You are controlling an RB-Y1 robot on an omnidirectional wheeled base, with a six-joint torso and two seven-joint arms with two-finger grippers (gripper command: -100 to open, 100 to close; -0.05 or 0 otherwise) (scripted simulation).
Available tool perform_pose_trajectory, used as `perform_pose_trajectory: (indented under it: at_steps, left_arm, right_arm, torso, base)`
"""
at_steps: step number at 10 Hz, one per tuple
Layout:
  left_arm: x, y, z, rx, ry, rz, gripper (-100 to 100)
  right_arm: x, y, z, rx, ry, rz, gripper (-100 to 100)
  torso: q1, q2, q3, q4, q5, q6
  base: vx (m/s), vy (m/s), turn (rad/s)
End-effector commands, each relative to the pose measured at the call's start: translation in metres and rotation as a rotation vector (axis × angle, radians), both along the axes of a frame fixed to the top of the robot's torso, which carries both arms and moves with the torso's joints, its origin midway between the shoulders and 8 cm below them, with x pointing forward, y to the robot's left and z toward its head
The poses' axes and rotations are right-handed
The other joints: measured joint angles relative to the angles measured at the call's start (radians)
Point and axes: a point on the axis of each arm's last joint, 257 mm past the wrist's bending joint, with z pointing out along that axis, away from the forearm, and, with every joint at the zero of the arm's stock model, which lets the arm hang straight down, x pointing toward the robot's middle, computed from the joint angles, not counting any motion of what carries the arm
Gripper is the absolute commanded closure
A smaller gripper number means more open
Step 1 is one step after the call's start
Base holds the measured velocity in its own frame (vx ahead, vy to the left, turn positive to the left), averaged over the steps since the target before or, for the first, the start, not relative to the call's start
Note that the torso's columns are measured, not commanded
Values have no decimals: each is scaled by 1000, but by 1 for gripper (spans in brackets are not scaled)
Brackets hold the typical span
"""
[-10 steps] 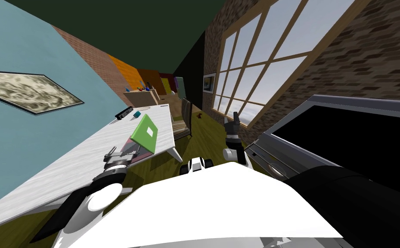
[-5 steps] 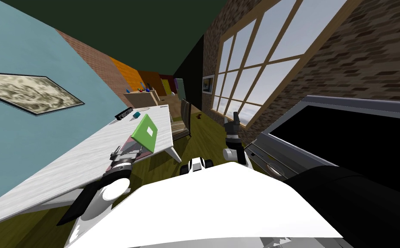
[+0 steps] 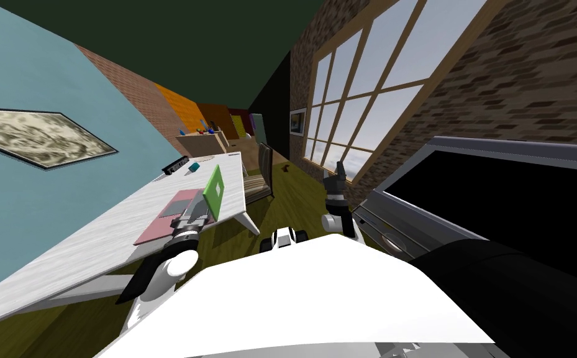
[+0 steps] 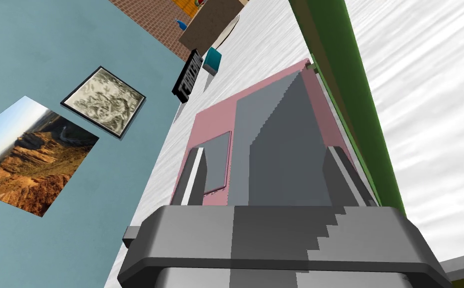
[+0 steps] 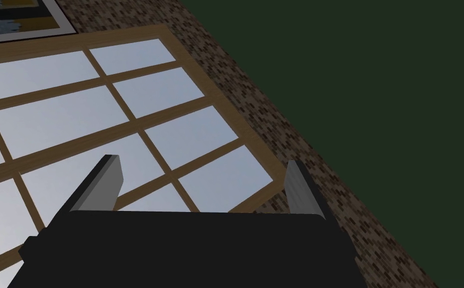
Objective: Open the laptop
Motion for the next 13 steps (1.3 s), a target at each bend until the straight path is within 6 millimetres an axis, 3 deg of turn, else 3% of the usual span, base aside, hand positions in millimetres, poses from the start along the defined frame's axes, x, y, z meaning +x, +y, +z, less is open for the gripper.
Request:
perform_pose_trajectory:
  at_steps: [1, 3, 4, 5, 13]
  left_arm:
    - [3, -7, -19, -10, 35, -13, -100]
    - [2, 4, 9, 20, 0, -5, -100]
    - [4, 3, 5, 16, -1, -3, -100]
    - [4, 3, 5, 16, -1, -4, 100]
    - [-2, -24, 9, -317, -124, -20, 100]
  right_arm:
    - [0, 0, 0, 0, 0, 0, 0]
    - [0, 0, 0, 0, 0, 0, 0]
    - [0, 0, 0, 0, 0, 0, 0]
    - [0, 0, 0, 0, 0, 0, 0]
    - [0, 0, 0, 0, 0, 0, 0]
  torso:
    - [1, 1, 0, 1, 0, -1]
    - [8, -1, -1, 1, 0, -3]
    - [6, -3, -3, 3, -4, -5]
    - [3, 4, 0, 6, -6, -6]
    - [7, 7, 3, 7, -5, -10]
  base:
    - [0, -31, -5]
    - [45, -12, 21]
    - [62, -8, 9]
    - [11, 1, -1]
    - [-5, 71, 20]
